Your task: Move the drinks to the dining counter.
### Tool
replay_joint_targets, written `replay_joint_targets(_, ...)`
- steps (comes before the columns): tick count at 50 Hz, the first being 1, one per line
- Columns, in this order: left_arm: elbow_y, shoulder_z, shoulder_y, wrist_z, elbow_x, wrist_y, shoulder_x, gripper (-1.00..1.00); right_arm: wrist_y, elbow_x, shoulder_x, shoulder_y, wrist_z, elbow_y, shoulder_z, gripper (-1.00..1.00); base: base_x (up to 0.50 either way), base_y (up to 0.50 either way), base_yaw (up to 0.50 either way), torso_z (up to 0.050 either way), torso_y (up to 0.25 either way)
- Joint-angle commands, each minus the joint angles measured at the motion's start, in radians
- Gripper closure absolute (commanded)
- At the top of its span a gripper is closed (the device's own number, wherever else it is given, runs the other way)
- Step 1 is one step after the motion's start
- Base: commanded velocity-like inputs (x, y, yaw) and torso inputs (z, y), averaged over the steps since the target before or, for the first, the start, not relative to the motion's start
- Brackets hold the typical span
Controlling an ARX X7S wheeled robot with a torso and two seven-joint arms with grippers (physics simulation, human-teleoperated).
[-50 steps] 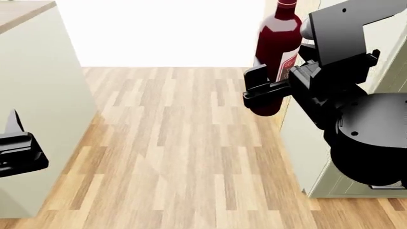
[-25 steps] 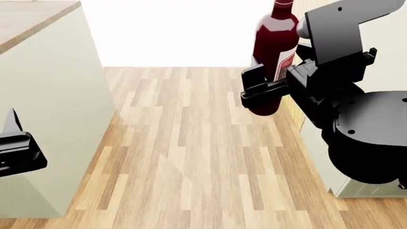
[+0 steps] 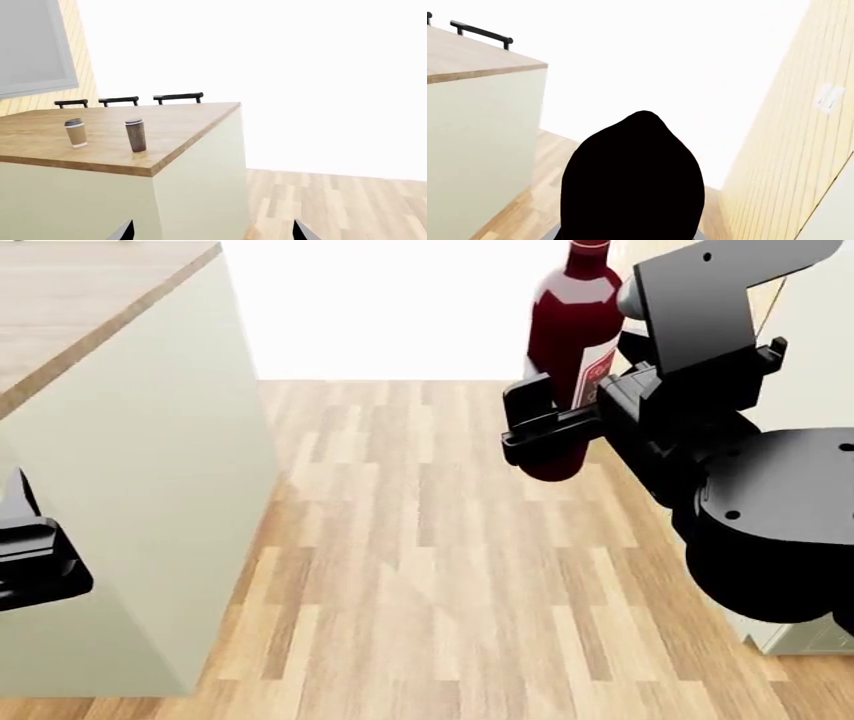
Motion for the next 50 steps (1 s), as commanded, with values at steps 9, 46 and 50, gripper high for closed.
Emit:
replay_joint_targets(9,-0.001,0.005,-0.008,0.0,-0.002,0.003,-0.004,-1.0,0.012,-0.024,-0.004,0.017,-0.01,0.003,-0.003,1.0,0.0,0.5,0.0,0.0,0.0)
replay_joint_targets(46,-0.003,0.014,-0.016,-0.004,-0.006,0.005,-0.009,-1.0,0.015,-0.02,0.01,0.025,0.002,-0.018,-0.016,1.0,0.0,0.5,0.0,0.0,0.001)
replay_joint_targets(50,-0.005,0.023,-0.025,-0.004,-0.004,0.008,-0.011,-1.0,0.015,-0.018,0.008,0.027,0.001,-0.017,-0.017,1.0,0.0,0.5,0.0,0.003,0.0)
